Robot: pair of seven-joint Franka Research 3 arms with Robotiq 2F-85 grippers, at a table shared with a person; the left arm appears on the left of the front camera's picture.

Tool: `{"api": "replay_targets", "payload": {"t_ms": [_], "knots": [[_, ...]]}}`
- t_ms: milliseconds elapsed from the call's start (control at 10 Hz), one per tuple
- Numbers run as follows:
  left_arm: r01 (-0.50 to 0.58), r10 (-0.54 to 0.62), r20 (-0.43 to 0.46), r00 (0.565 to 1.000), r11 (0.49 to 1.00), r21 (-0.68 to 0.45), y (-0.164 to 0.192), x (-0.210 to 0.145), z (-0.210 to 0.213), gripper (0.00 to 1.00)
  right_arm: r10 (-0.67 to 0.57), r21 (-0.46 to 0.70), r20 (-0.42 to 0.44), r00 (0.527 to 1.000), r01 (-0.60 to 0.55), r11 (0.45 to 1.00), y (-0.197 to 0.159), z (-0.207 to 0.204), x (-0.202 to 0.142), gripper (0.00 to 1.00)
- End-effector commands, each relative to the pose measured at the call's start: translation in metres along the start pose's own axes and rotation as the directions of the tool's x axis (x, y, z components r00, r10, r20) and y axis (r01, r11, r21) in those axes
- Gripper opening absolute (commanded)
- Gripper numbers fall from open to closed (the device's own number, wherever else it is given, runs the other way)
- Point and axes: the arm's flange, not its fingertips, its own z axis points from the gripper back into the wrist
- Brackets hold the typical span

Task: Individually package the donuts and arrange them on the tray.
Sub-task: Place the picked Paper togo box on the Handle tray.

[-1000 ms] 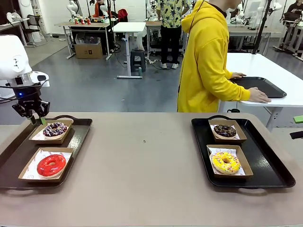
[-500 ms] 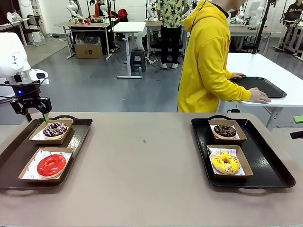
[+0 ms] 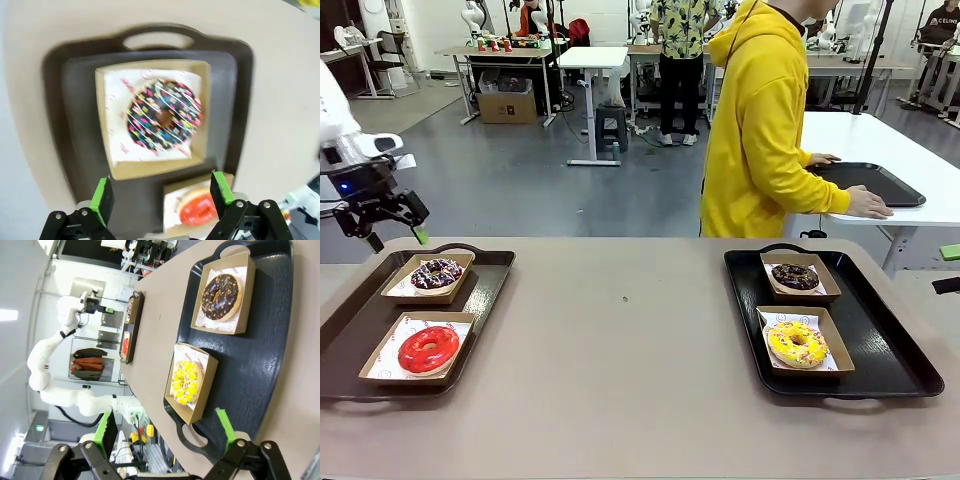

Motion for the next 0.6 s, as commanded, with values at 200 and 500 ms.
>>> {"api": "replay_targets", "payload": {"t_ms": [200, 500], "knots": [[0.053, -0.024, 0.083, 0.996, 0.927, -0.371, 0.056, -0.093, 0.052, 1.0, -0.013, 0.002, -0.004, 1.0, 0.013, 1.0, 0.002, -0.001, -0.001, 1.0], [0.05, 0.106, 0.214, 0.971, 0.784, -0.618, 0.125, -0.155, 0.067, 1.0, -0.013, 0.002, -0.004, 1.0, 0.013, 1.0, 0.002, -0.001, -0.001, 1.0]]}}
